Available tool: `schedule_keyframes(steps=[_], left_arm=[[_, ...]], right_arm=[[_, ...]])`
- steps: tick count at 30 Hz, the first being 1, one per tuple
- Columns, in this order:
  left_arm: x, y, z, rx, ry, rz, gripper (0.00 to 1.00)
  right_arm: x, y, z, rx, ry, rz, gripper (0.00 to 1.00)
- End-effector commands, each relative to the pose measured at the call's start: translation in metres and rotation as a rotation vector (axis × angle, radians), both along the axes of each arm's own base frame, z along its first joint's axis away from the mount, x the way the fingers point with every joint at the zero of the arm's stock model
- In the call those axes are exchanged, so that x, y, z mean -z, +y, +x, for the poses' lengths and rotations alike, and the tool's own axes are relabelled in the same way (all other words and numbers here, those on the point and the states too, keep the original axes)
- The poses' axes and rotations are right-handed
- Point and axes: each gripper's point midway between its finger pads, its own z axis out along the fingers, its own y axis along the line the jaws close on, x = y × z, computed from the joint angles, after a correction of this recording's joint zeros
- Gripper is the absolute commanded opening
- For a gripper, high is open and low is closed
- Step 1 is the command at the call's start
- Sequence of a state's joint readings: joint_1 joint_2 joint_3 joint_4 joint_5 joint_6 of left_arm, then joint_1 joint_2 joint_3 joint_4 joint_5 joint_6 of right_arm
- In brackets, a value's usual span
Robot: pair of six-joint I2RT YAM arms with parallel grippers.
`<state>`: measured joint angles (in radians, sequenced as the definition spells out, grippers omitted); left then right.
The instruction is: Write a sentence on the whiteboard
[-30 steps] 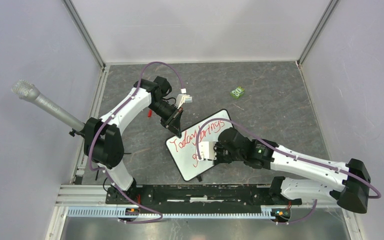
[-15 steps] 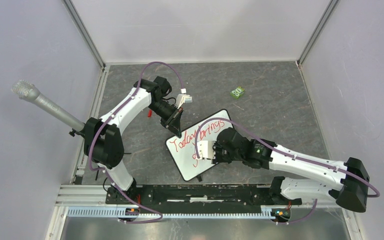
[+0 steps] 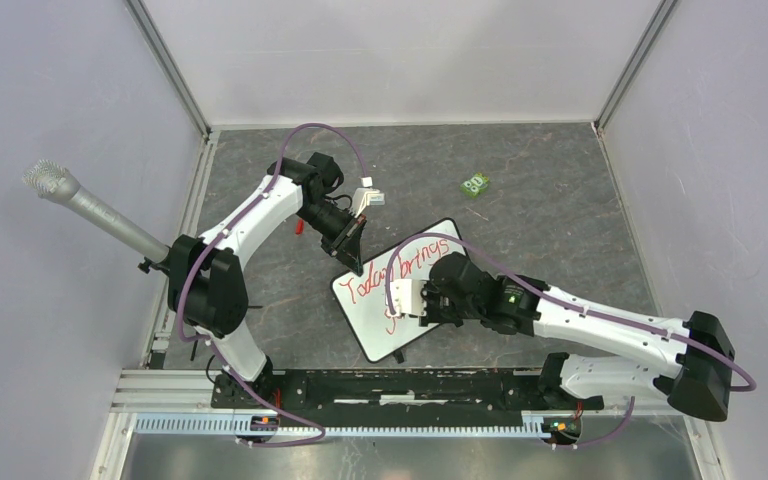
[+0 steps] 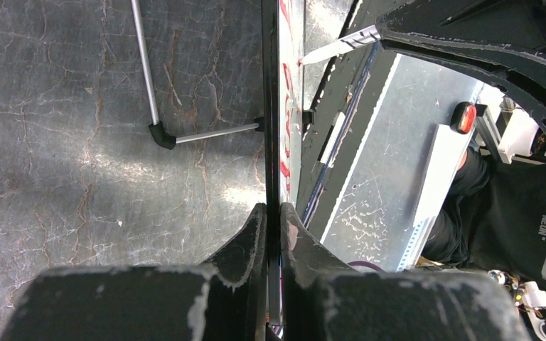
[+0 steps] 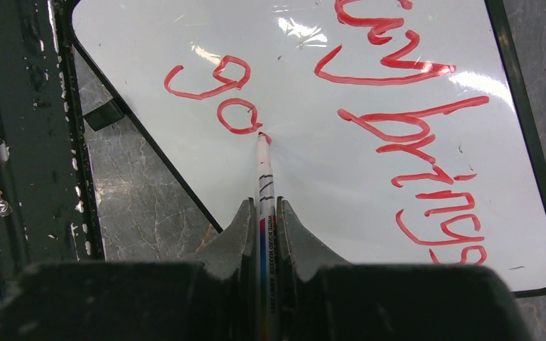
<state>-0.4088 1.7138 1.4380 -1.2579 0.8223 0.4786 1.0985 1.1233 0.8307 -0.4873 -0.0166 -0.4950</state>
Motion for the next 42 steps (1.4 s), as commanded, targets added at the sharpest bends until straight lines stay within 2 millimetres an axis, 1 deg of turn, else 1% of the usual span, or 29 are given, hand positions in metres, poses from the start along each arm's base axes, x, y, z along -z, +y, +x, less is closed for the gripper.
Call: schedule_keyframes(steps=[1, 6, 13, 17, 19, 22, 27, 38, 42], left_arm=[[-0.003, -0.003, 0.002, 0.001, -0.030, -0.012, 0.02], [-0.003, -0.003, 0.003, 0.002, -0.030, -0.012, 0.02], [-0.001, -0.003, 0.003, 0.002, -0.026, -0.010, 0.03], [-0.002, -0.003, 0.003, 0.001, -0.025, -0.012, 0.02], [-0.002, -0.003, 0.003, 0.001, -0.024, -0.011, 0.02], [-0.002, -0.003, 0.003, 0.001, -0.024, -0.011, 0.02], [-0.002, -0.003, 0.004, 0.000, -0.025, -0.011, 0.02], [-0.002, -0.003, 0.003, 0.000, -0.028, -0.012, 0.02], [-0.003, -0.002, 0.003, 0.001, -0.031, -0.012, 0.02]], right_arm=[[-0.001, 0.006, 0.000, -0.015, 0.005, 0.015, 0.00], [0.009, 0.000, -0.004, -0.022, 0.014, -0.018, 0.00], [0.019, -0.009, -0.008, -0.030, 0.025, -0.051, 0.00], [0.020, -0.014, -0.006, -0.019, 0.010, -0.064, 0.00], [0.017, -0.014, -0.005, -0.013, 0.001, -0.059, 0.00], [0.010, -0.018, 0.005, 0.030, -0.040, -0.063, 0.00], [-0.005, -0.018, 0.015, 0.074, -0.073, -0.035, 0.00], [-0.021, 0.000, 0.012, 0.037, -0.050, 0.025, 0.00], [-0.021, 0.005, 0.008, 0.012, -0.024, 0.030, 0.00]])
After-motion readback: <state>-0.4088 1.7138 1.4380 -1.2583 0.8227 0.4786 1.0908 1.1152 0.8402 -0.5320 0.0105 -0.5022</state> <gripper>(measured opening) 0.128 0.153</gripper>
